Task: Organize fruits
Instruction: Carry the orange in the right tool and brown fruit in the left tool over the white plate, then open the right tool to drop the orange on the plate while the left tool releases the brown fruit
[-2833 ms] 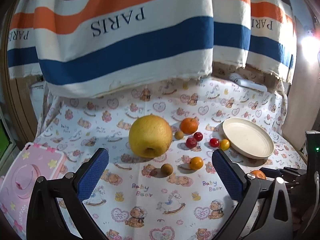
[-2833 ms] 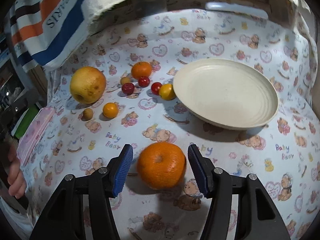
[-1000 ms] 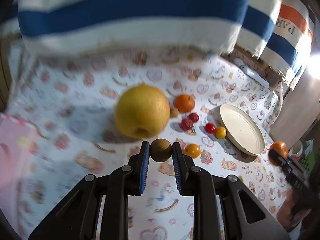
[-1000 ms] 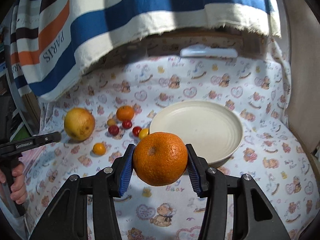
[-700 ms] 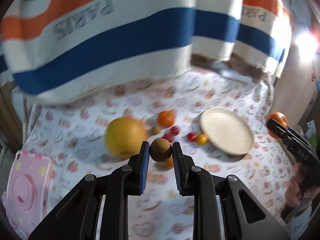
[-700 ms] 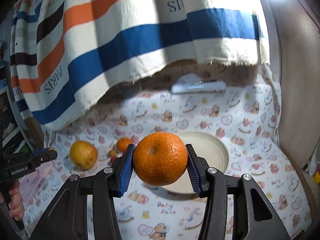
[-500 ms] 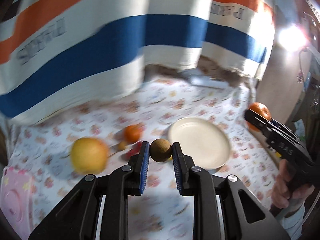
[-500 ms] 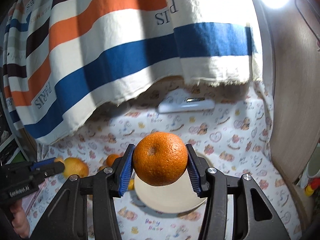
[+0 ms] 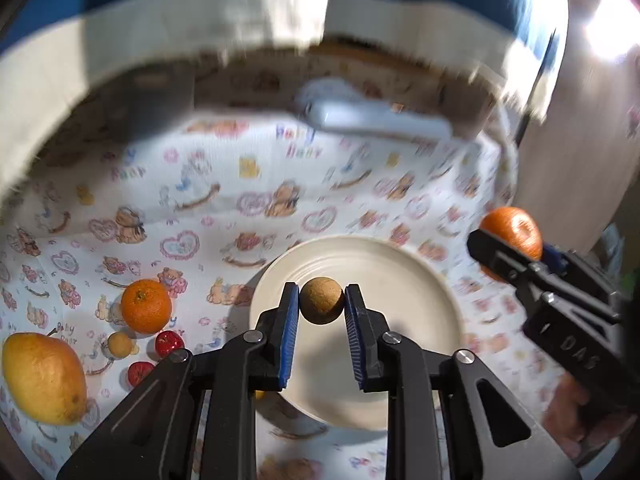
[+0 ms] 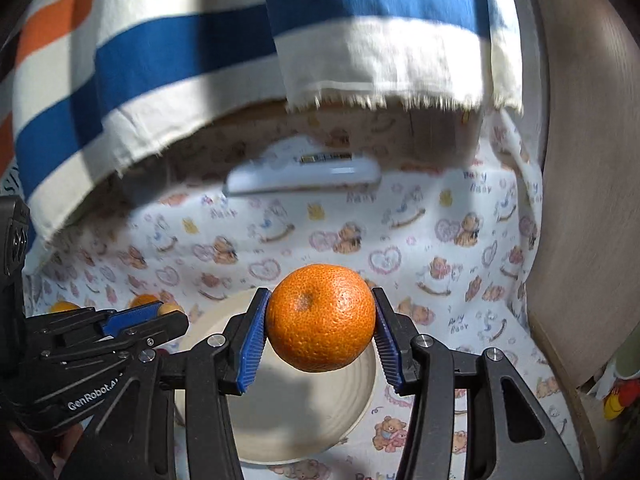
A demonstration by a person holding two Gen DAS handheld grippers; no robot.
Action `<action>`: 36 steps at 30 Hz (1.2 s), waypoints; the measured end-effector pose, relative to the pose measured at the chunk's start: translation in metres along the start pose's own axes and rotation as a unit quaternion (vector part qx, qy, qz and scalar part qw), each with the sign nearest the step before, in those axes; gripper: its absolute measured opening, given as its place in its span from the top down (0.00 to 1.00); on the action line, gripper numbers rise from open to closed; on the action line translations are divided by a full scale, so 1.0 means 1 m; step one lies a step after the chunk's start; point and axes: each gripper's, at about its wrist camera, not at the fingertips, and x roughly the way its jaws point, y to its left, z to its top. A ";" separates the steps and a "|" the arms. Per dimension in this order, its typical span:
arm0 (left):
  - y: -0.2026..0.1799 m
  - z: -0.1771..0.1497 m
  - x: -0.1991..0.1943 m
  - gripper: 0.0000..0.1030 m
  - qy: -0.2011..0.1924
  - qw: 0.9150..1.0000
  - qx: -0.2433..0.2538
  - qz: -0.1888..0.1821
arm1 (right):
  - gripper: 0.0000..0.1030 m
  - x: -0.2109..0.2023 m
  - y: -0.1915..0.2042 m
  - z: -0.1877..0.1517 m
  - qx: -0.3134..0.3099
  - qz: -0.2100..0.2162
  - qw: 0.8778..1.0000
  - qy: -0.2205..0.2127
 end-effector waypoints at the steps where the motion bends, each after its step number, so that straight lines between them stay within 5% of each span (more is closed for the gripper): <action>1: 0.003 -0.003 0.007 0.79 0.007 1.000 -0.004 -0.004 | 0.51 0.006 -0.001 -0.003 0.003 0.002 1.000 0.006; 5: 0.018 -0.015 0.028 0.79 0.039 0.999 -0.028 -0.004 | 0.51 0.031 -0.005 -0.013 -0.008 0.004 0.999 0.039; 14: 0.028 -0.016 0.033 0.78 0.040 0.999 -0.022 -0.017 | 0.51 0.055 -0.018 -0.029 0.007 0.013 0.997 0.081; 36: 0.021 -0.021 0.051 0.78 0.068 0.997 0.013 -0.018 | 0.51 0.074 -0.007 -0.040 -0.005 0.020 0.993 0.118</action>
